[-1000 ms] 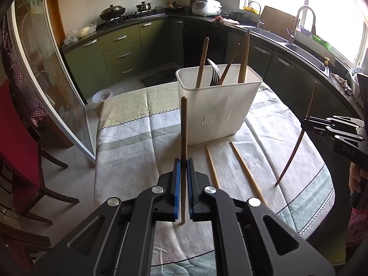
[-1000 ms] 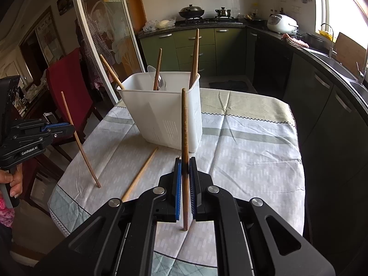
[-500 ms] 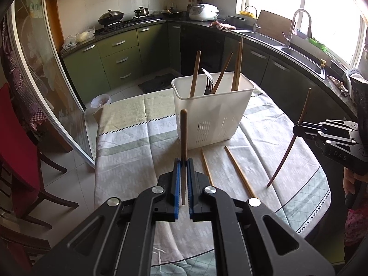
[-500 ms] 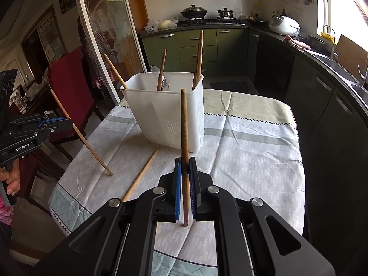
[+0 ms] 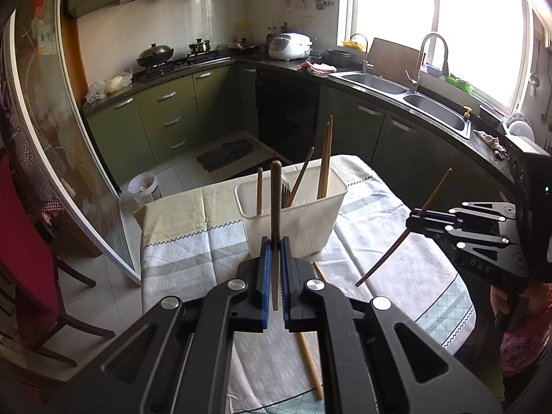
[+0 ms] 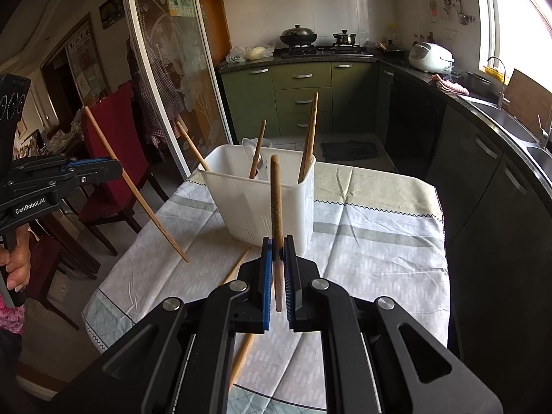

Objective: Organize utensils
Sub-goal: 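Carry both upright chopsticks over the white holder with both grippers, then lower the chopsticks into the holder and open the left and right grippers, then move both open grippers down toward the two chopsticks on the cloth, then close the left gripper on a wooden chopstick while the right gripper closes on the other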

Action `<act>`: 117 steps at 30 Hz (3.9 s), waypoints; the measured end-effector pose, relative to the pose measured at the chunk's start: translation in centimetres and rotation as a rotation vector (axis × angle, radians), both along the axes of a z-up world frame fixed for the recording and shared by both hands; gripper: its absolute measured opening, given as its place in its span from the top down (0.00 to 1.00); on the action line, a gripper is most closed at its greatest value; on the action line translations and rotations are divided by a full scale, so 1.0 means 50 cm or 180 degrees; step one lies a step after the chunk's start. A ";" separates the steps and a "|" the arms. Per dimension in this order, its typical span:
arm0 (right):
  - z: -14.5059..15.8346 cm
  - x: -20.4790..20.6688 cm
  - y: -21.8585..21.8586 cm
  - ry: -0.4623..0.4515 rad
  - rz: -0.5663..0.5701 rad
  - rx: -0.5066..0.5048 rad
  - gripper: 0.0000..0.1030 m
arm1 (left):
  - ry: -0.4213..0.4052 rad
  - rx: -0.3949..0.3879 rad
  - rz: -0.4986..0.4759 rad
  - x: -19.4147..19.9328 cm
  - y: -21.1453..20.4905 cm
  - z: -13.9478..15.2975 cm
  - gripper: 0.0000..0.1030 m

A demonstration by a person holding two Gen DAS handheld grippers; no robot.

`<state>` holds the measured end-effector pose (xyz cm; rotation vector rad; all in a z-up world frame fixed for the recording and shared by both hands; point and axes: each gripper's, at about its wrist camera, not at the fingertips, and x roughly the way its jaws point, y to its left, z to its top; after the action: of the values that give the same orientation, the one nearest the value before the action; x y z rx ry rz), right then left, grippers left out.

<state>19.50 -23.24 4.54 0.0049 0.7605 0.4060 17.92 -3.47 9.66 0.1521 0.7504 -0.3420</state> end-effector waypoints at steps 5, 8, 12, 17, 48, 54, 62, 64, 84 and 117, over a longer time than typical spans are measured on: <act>0.050 0.001 0.001 -0.0120 0.0022 0.0012 0.93 | -0.0293 -0.0021 -0.0054 0.007 -0.037 0.083 0.95; 0.081 0.001 0.001 -0.0202 0.0043 0.0013 0.93 | -0.0432 -0.0058 -0.0076 0.017 -0.058 0.126 0.95; 0.117 0.002 -0.002 -0.0291 0.0049 0.0019 0.93 | -0.0579 -0.0084 -0.0060 0.037 -0.082 0.166 0.95; 0.143 -0.001 -0.006 -0.0352 0.0039 0.0039 0.93 | -0.0666 -0.0107 0.0025 0.075 -0.096 0.183 0.95; 0.220 0.204 0.022 -0.0553 -0.0309 0.0406 0.93 | -0.0106 -0.0050 0.0166 0.184 -0.059 0.017 0.72; 0.138 0.247 0.037 -0.0349 -0.0323 0.0318 0.93 | -0.0103 -0.0040 0.0071 0.142 -0.063 0.023 0.68; 0.059 0.263 0.048 -0.0140 -0.0285 0.0186 0.90 | 0.0107 0.0034 -0.0034 0.097 -0.064 -0.022 0.66; 0.057 0.256 0.045 -0.0147 -0.0280 0.0201 0.90 | 0.0190 0.0047 -0.0037 0.089 -0.061 -0.039 0.65; -0.081 0.004 -0.103 0.0200 -0.0410 0.0176 0.78 | 0.1651 0.0270 0.0271 0.126 -0.054 -0.397 0.43; -0.320 0.110 0.110 0.1290 0.0204 -0.0411 0.75 | 0.1510 0.0291 0.0616 0.130 0.051 -0.413 0.94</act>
<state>25.00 -17.72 -11.46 -0.0598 1.1881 0.4215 24.43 -0.90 -11.01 0.0830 1.2414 -0.1582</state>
